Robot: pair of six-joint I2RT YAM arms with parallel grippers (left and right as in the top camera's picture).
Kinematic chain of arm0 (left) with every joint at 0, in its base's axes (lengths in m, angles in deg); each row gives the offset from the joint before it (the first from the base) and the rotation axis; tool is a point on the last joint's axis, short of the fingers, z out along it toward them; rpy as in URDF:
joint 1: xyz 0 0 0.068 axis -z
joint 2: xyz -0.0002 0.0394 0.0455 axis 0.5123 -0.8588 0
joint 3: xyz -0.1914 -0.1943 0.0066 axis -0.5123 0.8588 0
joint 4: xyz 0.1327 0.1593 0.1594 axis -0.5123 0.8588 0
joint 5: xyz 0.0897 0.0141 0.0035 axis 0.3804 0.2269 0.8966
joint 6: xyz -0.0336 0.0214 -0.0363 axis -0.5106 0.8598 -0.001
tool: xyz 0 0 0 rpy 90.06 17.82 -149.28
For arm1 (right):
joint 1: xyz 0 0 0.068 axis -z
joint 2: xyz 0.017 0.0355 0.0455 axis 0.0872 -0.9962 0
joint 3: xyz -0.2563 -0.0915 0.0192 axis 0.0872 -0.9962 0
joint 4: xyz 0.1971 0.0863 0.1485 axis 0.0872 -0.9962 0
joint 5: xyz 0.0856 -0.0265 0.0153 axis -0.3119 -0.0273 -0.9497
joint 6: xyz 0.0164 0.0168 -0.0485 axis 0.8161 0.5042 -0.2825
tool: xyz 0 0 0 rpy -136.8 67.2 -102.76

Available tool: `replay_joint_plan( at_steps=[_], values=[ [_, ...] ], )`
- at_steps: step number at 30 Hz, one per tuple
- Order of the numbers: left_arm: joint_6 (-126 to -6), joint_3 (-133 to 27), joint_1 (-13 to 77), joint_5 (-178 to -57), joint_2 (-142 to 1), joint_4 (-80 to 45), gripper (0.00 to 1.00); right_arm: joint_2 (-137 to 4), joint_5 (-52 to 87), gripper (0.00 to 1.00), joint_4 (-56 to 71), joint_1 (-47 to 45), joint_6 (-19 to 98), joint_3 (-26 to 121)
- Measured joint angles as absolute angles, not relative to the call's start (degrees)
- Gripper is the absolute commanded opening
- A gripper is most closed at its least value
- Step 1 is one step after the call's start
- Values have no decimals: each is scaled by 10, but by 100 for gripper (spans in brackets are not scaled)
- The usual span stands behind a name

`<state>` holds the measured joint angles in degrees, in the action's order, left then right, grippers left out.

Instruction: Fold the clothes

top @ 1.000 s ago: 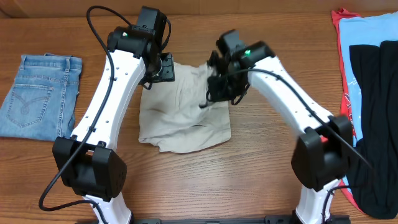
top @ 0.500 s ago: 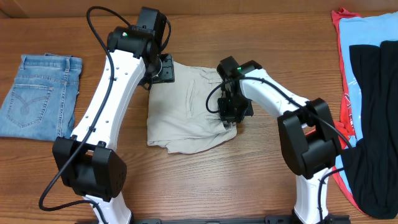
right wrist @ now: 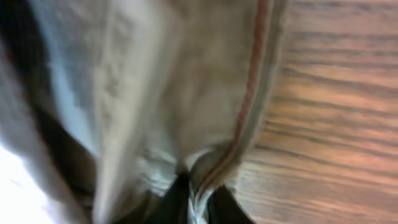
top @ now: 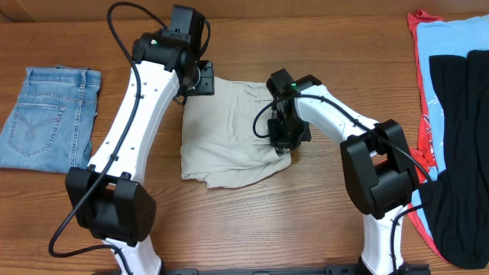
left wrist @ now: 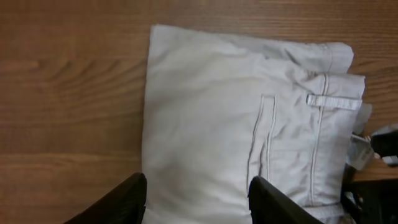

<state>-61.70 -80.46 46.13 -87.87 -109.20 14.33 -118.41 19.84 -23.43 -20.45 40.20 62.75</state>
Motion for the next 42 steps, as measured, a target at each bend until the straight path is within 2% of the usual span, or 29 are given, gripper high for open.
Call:
replay_joint_plan(
  at_steps=[8,14,18,25,27,30,35,42],
  values=[
    [-532,-804,441,-878,-1168,20,67,-1143,227,31,-315,-182,408,716],
    [-499,-804,415,-894,-1190,-45,67,-1047,187,31,-340,-178,403,749],
    [-493,-805,406,-909,-1207,-41,67,-1045,134,31,-335,-194,395,749],
    [-487,-805,406,-918,-1270,10,66,-1080,91,31,-299,-230,391,701],
    [-487,-805,406,-918,-1283,25,63,-1090,81,31,-287,-239,391,682],
    [-486,-805,406,-918,-1294,60,51,-1104,74,31,-274,-247,391,660],
    [-490,-806,406,-912,-1295,153,42,-1129,71,33,-268,-249,385,619],
    [-536,-807,406,-892,-1295,323,40,-1155,118,34,-213,-220,370,594]
  ],
)
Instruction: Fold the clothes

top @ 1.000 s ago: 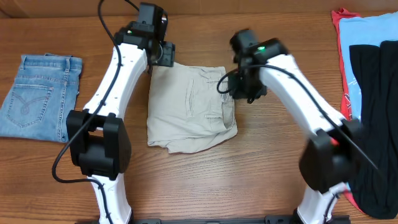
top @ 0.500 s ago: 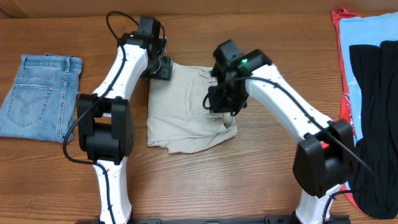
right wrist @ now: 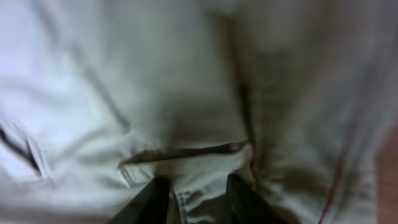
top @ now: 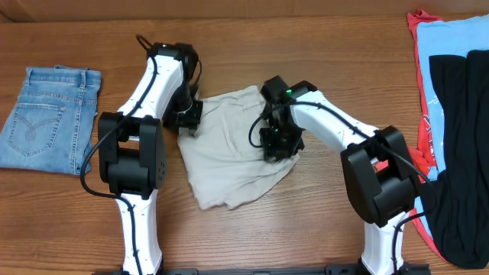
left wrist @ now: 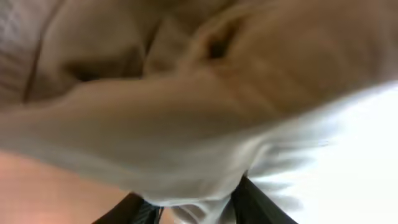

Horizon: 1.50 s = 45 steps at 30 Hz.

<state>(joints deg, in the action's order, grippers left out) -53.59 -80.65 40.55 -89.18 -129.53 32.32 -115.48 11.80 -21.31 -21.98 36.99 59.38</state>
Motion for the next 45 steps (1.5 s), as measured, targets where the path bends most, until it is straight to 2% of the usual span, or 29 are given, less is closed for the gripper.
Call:
replay_joint_plan(
  at_steps=[8,12,15,17,19,22,27,32,37,43,45],
  values=[
    [-575,-807,406,-903,-1295,415,36,-1155,181,36,-118,-153,345,593],
    [-578,-807,406,-921,-1294,407,37,-1155,197,36,-135,-142,330,598],
    [-577,-805,406,-928,-1274,379,41,-1155,200,36,-170,-143,327,614],
    [-572,-804,406,-930,-1243,345,57,-1153,207,38,-189,-143,332,638],
    [-564,-804,406,-933,-1201,298,81,-1142,216,40,-204,-143,341,662],
    [-536,-805,406,-940,-1143,223,86,-1106,220,48,-225,-142,361,684],
    [-466,-813,406,-969,-1105,131,86,-1021,175,49,-288,-143,381,701],
    [-426,-813,406,-988,-1153,107,85,-1007,117,48,-316,-159,388,695],
    [-412,-813,406,-993,-1241,120,82,-1009,93,26,-280,-196,387,632],
    [-412,-811,406,-995,-1306,186,65,-1012,57,24,-197,-211,391,519],
    [-412,-811,405,-996,-1310,218,62,-1015,45,24,-175,-211,392,481]
  ],
)
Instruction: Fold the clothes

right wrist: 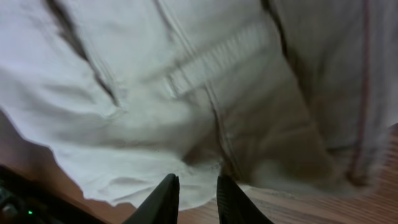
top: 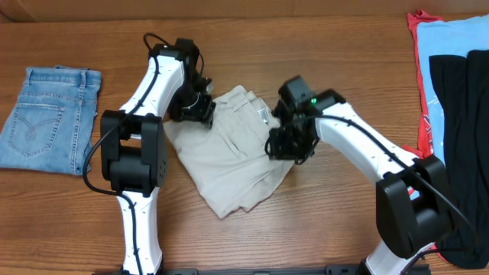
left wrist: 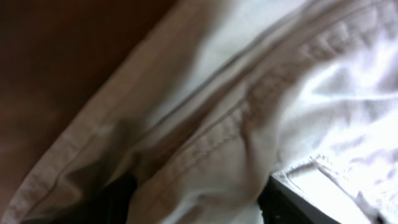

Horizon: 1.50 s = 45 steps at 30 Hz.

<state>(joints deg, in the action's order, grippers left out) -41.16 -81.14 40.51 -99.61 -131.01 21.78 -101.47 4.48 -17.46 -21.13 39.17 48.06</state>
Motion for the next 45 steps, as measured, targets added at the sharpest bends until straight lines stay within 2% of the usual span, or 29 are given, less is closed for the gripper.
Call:
replay_joint_plan(
  at_steps=[10,15,17,24,27,30,31,35,45],
  values=[
    [-414,-811,404,-1011,-1311,415,58,-1058,22,25,-51,-180,382,423],
    [-414,-811,405,-1024,-1311,433,59,-1072,27,24,30,-143,378,423],
    [-414,-811,405,-1028,-1311,418,59,-1073,30,24,39,-133,376,423],
    [-436,-811,405,-1037,-1311,279,70,-1073,32,25,34,-127,373,423],
    [-458,-812,405,-1038,-1311,224,77,-1073,33,25,34,-128,372,423],
    [-483,-812,405,-1038,-1311,187,92,-1073,35,25,34,-129,371,423],
    [-494,-812,405,-1039,-1311,177,93,-1073,36,25,34,-130,370,423],
    [-508,-812,405,-1036,-1311,159,93,-1073,37,25,34,-130,369,423],
    [-520,-797,407,-1042,-1311,123,83,-1073,38,25,34,-130,369,424]
  ],
)
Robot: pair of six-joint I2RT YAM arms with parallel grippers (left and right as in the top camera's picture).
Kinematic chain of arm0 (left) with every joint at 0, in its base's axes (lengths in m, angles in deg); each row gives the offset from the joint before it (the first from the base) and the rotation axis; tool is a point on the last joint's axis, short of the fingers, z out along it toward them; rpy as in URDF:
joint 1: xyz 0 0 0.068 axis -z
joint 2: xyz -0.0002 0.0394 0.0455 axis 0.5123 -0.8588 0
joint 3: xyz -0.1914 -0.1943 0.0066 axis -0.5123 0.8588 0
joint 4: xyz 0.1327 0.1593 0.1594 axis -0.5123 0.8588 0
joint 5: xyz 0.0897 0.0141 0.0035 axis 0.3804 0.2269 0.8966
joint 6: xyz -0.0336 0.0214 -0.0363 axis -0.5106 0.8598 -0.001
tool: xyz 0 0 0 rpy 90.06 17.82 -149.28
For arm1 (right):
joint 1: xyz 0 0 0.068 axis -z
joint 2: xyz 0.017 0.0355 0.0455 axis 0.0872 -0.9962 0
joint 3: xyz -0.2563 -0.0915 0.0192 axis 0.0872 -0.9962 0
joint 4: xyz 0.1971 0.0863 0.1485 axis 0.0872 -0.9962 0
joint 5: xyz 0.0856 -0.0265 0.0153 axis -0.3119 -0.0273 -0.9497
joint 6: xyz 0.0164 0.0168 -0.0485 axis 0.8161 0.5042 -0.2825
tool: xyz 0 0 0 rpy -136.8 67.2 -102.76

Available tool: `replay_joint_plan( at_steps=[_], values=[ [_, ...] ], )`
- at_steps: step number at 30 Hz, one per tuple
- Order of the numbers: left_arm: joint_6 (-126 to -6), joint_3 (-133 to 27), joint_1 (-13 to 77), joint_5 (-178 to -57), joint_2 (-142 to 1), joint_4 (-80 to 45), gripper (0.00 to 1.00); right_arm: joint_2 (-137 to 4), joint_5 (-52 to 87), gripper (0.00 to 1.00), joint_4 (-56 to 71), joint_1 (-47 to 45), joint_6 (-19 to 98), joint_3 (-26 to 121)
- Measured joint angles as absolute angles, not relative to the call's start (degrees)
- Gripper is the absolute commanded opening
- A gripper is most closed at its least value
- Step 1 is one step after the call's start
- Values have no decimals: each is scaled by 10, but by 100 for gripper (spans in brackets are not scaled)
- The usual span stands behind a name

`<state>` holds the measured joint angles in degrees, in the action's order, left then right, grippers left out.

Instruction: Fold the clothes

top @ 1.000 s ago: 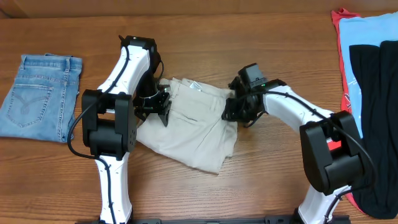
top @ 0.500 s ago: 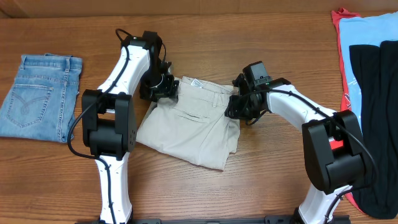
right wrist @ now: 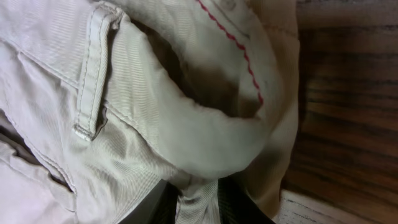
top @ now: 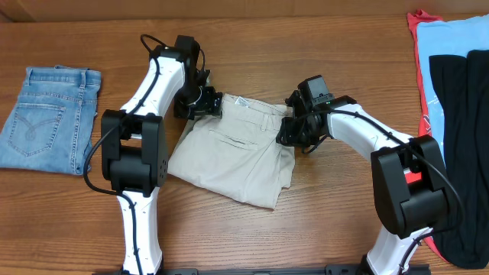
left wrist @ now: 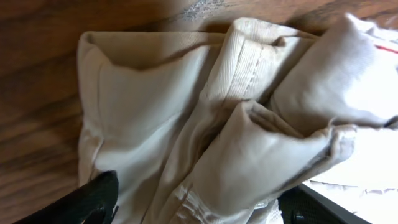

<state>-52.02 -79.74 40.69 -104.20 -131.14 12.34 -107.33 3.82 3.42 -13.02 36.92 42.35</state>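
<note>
Beige trousers (top: 229, 153) lie folded in the middle of the table, waistband toward the far side. My left gripper (top: 206, 105) sits at their far left corner; in the left wrist view its fingers (left wrist: 93, 200) stand wide apart, open, with bunched waistband cloth (left wrist: 205, 124) between them. My right gripper (top: 293, 134) is at the trousers' right edge. There its fingers (right wrist: 163, 202) are close together, shut on a fold of beige cloth (right wrist: 124, 93) beside a belt loop.
Folded blue jeans (top: 47, 114) lie at the left of the wooden table (top: 306, 46). A heap of red, light blue and black clothes (top: 458, 114) covers the right edge.
The trousers were a crumpled, skewed shape and now lie flatter and broader, waistband along the far side. My left gripper's fingers stand wider apart. The right gripper sits further right, still pinching cloth.
At first the left gripper hung open over the trousers' far left corner while the right pinched their right edge. Then both were down on the cloth, which had turned and bunched. Now the trousers lie folded, left fingers spread and right still shut.
</note>
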Motion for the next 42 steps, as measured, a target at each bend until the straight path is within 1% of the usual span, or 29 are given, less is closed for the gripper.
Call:
replay_joint_plan(
  at_steps=[2,3,4,5,8,10,11,15,19,25,30,34,38,40,42],
  values=[
    [-522,-787,409,-1042,-1311,108,80,-1073,39,25,34,-130,369,424],
    [-522,-783,411,-1041,-1309,101,75,-1073,39,25,34,-130,369,424],
    [-524,-776,413,-1040,-1306,93,68,-1073,39,25,34,-130,369,424],
    [-526,-771,415,-1041,-1304,86,56,-1073,39,25,34,-130,369,424],
    [-529,-763,423,-1048,-1302,73,30,-1073,39,25,34,-130,369,424],
    [-527,-762,429,-1047,-1302,72,18,-1073,39,25,34,-130,369,424],
    [-526,-762,429,-1046,-1302,72,15,-1073,39,25,33,-130,369,424],
    [-521,-763,427,-1045,-1299,76,11,-1073,40,25,25,-130,369,428],
    [-521,-762,427,-1029,-1287,81,4,-1074,47,25,-8,-130,367,441],
    [-521,-762,414,-970,-1229,119,4,-1070,76,25,-82,-119,364,487],
    [-519,-762,363,-910,-1172,166,4,-1026,110,25,-136,-102,363,541],
    [-519,-762,316,-859,-1146,193,4,-967,123,25,-149,-92,358,572],
    [-514,-762,263,-821,-1127,201,5,-924,127,25,-163,-89,354,578],
    [-506,-762,237,-810,-1115,199,7,-916,129,25,-170,-89,352,579],
    [-494,-760,214,-801,-1101,194,6,-916,129,25,-178,-89,350,579]
  ],
)
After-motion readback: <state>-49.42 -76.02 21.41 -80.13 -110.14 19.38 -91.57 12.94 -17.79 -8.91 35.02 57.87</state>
